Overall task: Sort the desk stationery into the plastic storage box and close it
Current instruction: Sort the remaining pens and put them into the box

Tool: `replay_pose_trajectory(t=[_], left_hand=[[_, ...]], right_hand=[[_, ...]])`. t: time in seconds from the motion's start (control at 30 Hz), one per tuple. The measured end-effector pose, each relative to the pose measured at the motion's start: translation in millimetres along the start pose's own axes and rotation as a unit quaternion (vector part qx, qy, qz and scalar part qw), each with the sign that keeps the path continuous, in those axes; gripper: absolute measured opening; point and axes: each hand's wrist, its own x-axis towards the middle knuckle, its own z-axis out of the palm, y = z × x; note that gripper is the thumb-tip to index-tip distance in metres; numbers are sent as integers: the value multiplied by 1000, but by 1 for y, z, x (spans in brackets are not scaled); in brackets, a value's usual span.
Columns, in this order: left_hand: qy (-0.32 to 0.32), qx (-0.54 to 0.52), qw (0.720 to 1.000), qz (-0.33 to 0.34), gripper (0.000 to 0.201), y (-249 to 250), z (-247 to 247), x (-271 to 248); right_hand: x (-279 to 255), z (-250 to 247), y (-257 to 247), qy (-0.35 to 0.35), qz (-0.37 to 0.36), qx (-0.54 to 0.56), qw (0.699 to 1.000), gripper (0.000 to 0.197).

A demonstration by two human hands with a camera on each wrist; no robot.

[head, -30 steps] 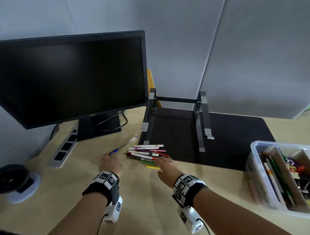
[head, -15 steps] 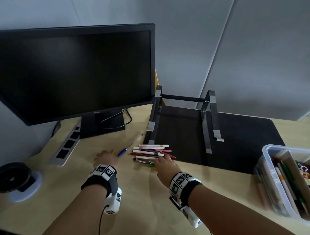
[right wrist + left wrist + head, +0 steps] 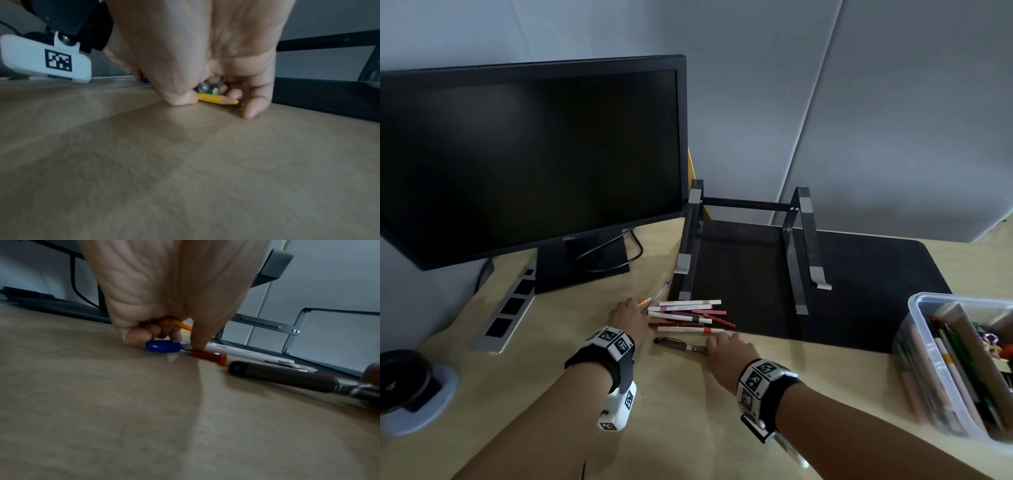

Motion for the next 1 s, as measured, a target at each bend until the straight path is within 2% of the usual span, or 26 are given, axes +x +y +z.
replay_pose_trajectory(t=[0.1,0.2,0.3,0.4,0.5,0.77,0.9,1.0], left_hand=[[-13,28,999,8,33,-1,3,-1],[-12,19,1000,-11,29,0,2,-5],[6,-13,1000,-18,34,-2,-1,-9],[41,-21,999,1,41,-3,-3,-17],[59,-38,997,26,39,2,-4,-29],[-13,-3,992,126,43,54,-6,-75],[-33,-67,980,185,36,96,-11,-101],[-49,-140,969,198,23,126,-14,-121]], right_hand=[[-5,-1,4,-1,-9,7,1000,32],[-10,-2,10,-5,-10,28,1000,33],[-18,-5,15,-3,11,56,998,32],[-27,-8,20,4,21,73,997,28],[-40,-14,28,19,35,92,995,25],[-89,-39,65,61,84,113,988,19],[-120,-52,95,85,110,102,985,18],[-145,-62,121,131,137,112,976,16]])
